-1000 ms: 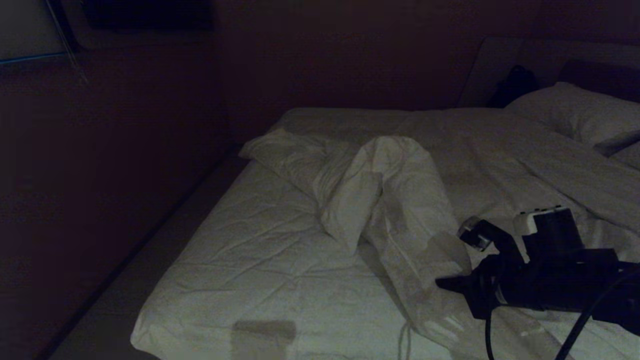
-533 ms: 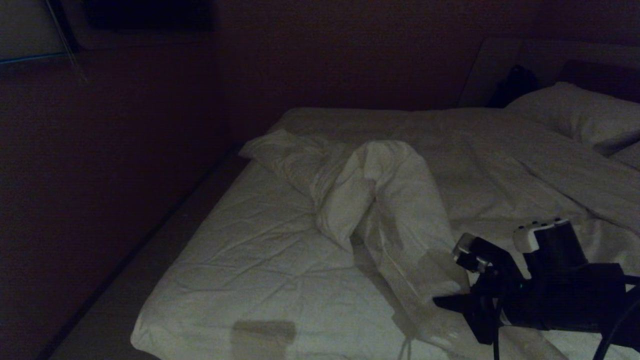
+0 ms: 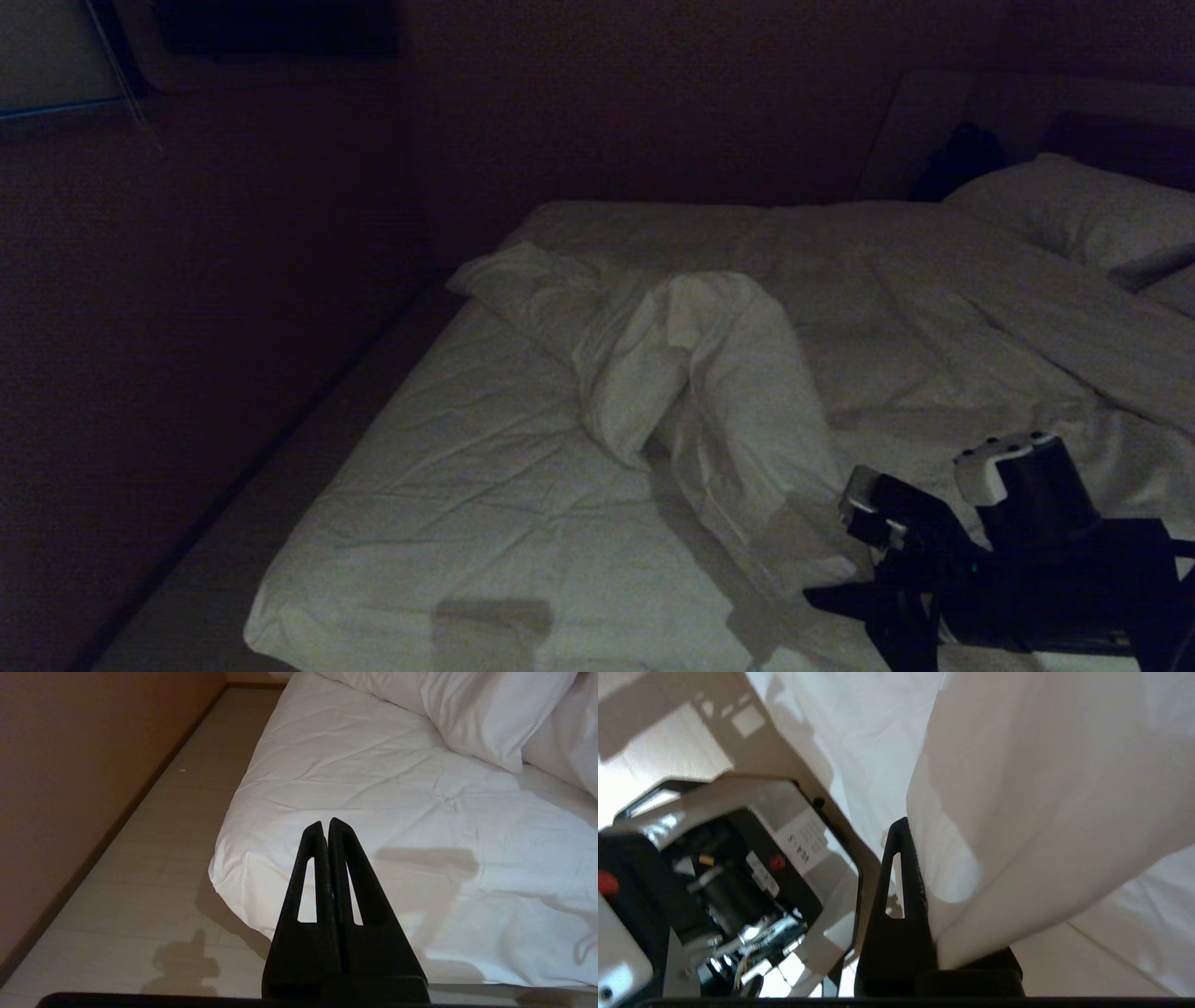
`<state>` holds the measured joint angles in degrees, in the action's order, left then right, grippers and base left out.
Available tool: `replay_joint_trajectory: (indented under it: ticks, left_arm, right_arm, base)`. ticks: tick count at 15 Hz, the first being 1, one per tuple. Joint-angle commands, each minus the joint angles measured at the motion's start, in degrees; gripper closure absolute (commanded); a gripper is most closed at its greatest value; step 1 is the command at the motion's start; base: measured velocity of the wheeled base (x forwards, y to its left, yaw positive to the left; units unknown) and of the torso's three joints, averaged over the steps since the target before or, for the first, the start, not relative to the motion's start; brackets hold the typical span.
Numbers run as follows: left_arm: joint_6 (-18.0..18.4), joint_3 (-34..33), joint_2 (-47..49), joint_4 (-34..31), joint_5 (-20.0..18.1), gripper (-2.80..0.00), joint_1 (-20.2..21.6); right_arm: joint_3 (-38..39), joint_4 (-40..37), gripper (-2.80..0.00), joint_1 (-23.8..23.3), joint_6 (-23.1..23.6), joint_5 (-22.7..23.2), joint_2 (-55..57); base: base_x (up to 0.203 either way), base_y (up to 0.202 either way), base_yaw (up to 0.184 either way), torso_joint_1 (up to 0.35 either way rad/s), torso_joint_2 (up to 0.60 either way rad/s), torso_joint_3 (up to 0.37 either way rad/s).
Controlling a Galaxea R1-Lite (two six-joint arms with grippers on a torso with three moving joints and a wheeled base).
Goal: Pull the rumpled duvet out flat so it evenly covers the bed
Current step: Flatten the corners of the folded blanket
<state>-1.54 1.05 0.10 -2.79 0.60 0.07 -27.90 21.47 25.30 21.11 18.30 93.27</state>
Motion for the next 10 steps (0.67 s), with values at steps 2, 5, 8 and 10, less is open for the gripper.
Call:
replay_joint_trajectory:
  ticks: [2, 5, 8, 10]
  left_arm:
    - [0.0, 0.1, 0.0, 0.0, 0.0, 0.0, 0.0]
    - [0.0, 0.0, 0.0, 0.0, 0.0, 0.0, 0.0]
    - [0.0, 0.1, 0.0, 0.0, 0.0, 0.0, 0.0]
    - [0.0, 0.0, 0.0, 0.0, 0.0, 0.0, 0.0]
  right_arm:
    - [1.2, 0.1, 0.0, 0.1, 5.8, 0.3, 1.5]
    - [1.7, 0.1, 0.0, 0.1, 6.3, 0.2, 3.2]
    - [2.5, 0.1, 0.0, 1.0, 7.8, 0.2, 3.4]
    - [2.8, 0.1, 0.0, 1.7, 7.8, 0.3, 3.4]
  base:
    - [0.0, 0.0, 0.0, 0.0, 0.0, 0.0]
    - [0.0, 0.0, 0.0, 0.0, 0.0, 0.0]
    - [0.0, 0.0, 0.0, 0.0, 0.0, 0.0]
    - [0.0, 0.0, 0.0, 0.0, 0.0, 0.0]
